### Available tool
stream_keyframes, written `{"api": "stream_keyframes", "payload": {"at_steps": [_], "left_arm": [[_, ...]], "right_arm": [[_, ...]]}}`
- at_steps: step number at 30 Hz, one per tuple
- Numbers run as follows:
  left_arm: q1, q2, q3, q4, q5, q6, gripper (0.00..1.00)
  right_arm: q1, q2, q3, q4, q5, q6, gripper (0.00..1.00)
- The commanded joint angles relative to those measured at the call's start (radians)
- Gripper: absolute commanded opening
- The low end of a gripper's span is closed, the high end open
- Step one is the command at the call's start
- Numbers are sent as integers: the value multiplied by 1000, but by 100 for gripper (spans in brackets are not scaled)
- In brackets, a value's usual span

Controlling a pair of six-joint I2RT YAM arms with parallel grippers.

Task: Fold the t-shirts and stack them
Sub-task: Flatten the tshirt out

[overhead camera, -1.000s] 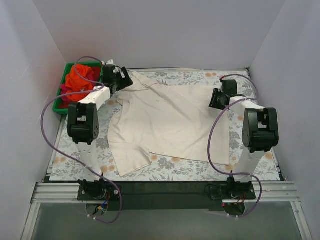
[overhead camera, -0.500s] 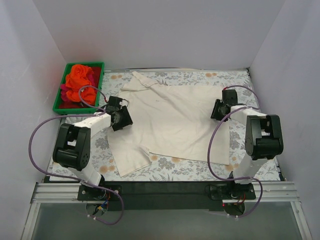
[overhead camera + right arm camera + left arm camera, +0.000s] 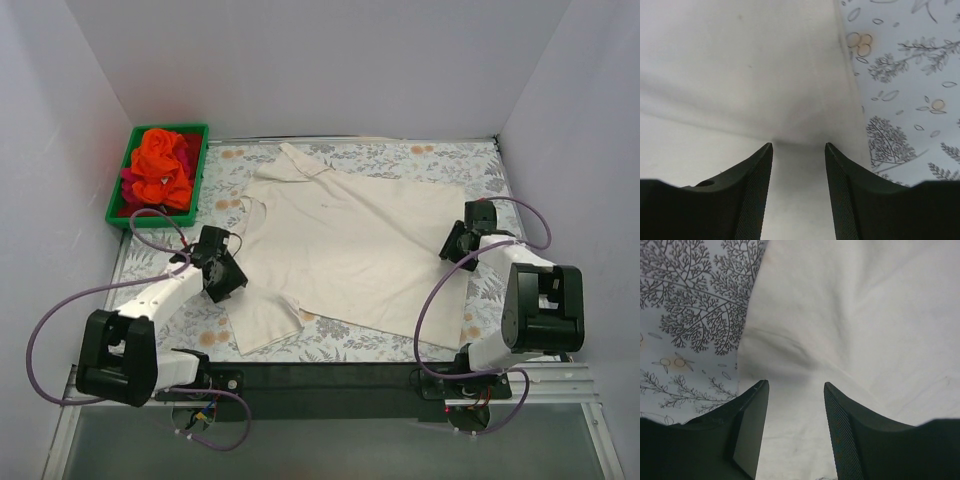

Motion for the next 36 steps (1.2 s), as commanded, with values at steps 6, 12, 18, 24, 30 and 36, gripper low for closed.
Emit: {"api": "stream_keyframes", "payload": {"at_steps": [6, 12, 18, 24, 30, 36], "left_arm": [[6, -182, 79, -69, -15, 0, 57], [9, -162, 259, -85, -151, 122, 65], [25, -156, 362, -82, -271, 204, 72], [25, -181, 461, -95, -290, 245, 73], [25, -179, 526, -114, -280, 279, 73], [25, -174, 540, -118, -260, 304, 73]], "right_arm": [[255, -159, 60, -69, -45, -115, 48], [651, -139, 169, -28, -178, -256, 42], [992, 80, 339, 9, -273, -397, 35], [1144, 307, 553, 6, -283, -517, 30], [1219, 493, 684, -27, -295, -592, 30], [1269, 603, 752, -95, -307, -633, 30]]}}
